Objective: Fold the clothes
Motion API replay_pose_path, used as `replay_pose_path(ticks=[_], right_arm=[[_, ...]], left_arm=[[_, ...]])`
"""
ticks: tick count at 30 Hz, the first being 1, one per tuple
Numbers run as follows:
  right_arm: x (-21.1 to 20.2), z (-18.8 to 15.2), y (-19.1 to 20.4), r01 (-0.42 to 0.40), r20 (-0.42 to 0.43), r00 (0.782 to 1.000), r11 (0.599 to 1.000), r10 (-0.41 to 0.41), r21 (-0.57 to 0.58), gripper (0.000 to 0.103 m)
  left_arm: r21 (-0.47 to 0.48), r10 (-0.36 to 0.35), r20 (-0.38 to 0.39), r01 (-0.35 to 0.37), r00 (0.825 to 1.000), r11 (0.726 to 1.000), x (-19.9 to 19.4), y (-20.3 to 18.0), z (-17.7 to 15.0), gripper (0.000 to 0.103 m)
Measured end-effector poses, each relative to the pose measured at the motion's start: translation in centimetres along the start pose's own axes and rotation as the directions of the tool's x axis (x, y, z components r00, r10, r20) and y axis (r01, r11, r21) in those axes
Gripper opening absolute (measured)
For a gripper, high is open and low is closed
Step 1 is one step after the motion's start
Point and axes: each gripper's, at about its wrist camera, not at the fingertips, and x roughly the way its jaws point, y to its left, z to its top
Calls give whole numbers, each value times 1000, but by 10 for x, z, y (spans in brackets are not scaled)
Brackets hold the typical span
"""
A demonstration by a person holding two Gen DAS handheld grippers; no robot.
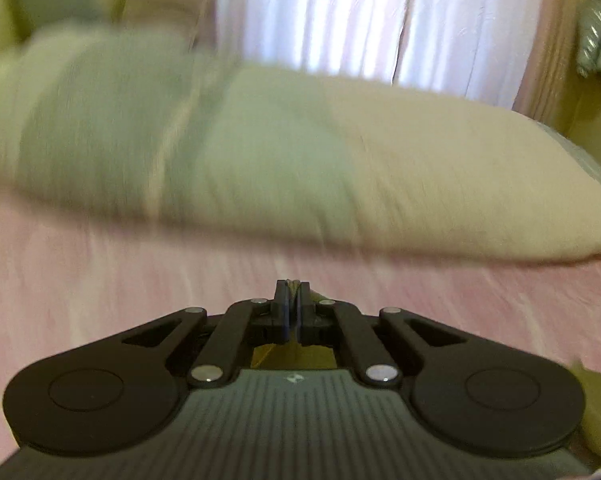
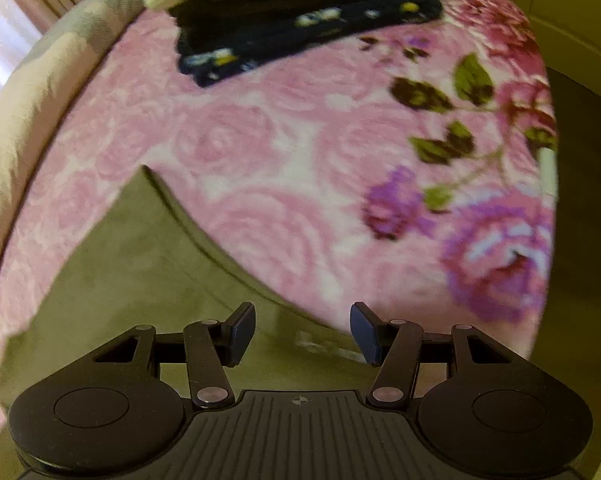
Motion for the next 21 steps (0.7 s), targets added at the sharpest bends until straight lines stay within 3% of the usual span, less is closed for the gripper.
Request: replay_pose_path(ticks=[3, 6, 9, 12, 13, 15, 16, 18, 21], right_arm=[[9, 1, 20, -11, 4, 1000, 1000, 11, -28, 56], [19, 2, 40, -22, 8, 1000, 998, 23, -56, 56], [28, 3, 60, -33, 12, 999, 996, 34, -84, 56], [38, 5, 76, -31, 12, 999, 991, 33, -133, 56], [42, 6, 81, -28, 11, 999, 988, 30, -152, 56], [48, 8, 90, -16, 14, 1000, 980, 19, -201, 56], [50, 9, 94, -15, 18, 1000, 974, 20, -226, 56], [54, 11, 103, -14, 25, 999, 961, 22, -276, 56], [61, 9, 112, -31, 12, 999, 950, 37, -309, 56]], left_arm=[[81, 30, 6, -30, 1000, 996, 33, 7, 38, 1], [147, 39, -7, -37, 999, 988, 62, 4, 47, 2], [202, 95, -79, -77, 992, 976, 98, 1, 29, 7], [212, 192, -167, -155, 967, 965, 133, 6, -2, 9], [189, 213, -182, -178, 960, 966, 136, 11, -10, 9], [107, 229, -221, -210, 948, 972, 138, 25, -25, 24], [45, 220, -246, -215, 944, 976, 136, 33, -33, 26], [-110, 146, -289, -185, 946, 977, 124, 47, -48, 25], [-270, -36, -328, -58, 944, 961, 115, 46, -77, 25]])
